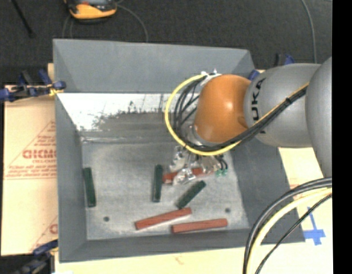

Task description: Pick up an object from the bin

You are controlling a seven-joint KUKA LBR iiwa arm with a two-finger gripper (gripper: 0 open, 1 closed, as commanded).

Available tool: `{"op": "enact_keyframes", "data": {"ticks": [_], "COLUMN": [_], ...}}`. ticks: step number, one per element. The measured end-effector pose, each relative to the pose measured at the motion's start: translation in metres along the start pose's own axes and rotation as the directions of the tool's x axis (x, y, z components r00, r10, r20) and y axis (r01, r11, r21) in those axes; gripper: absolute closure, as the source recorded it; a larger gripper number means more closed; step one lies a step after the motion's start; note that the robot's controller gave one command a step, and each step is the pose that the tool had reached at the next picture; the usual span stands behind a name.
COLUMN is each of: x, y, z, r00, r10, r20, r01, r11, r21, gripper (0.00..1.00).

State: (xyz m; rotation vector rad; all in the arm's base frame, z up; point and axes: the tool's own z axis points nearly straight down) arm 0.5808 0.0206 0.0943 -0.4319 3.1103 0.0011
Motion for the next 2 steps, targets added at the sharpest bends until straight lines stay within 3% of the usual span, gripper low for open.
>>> {"op": "enact_keyframes", "data": {"ticks": [2], "x": [0.0001], "y": [-0.0005], "z": [-0.0201], "r00": [1.0], "r10": [0.002], "r20": [-0.002], "r01": [-0.002], "r11": [1.0], "r21": [0.001], "gripper": [1.0]}}
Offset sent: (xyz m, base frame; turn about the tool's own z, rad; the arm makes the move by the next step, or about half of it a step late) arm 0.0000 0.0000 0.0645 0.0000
